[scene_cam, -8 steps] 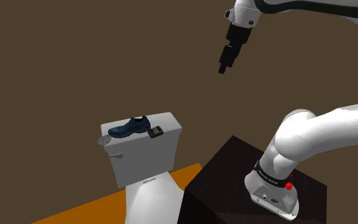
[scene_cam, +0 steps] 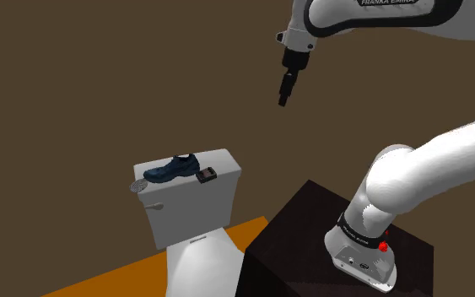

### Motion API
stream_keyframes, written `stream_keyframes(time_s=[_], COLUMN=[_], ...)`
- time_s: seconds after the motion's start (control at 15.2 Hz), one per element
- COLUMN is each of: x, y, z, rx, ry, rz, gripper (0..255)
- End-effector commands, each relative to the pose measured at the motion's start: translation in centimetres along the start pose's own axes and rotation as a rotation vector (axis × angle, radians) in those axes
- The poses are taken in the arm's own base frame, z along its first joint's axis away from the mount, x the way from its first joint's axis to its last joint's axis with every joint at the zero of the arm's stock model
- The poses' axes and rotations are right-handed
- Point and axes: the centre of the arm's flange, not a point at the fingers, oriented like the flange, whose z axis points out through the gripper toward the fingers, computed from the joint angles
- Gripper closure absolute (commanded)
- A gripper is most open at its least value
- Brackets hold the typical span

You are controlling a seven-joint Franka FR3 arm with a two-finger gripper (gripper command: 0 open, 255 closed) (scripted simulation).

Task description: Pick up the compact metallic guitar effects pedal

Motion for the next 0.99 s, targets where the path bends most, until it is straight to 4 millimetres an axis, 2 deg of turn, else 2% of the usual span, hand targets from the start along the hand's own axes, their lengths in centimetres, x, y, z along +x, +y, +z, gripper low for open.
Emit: stream_keyframes(time_s=[0.0, 0.46, 0.92], x=[2.0, 8.7, 15.4], y=[1.1, 4.4, 5.9], z=[1.7, 8.4, 15.5], rx=[0.005, 0.027, 0.048], ry=[-0.019, -0.087, -0.154], rz=[-0.073, -0.311, -0.550], gripper=[0, 0, 0])
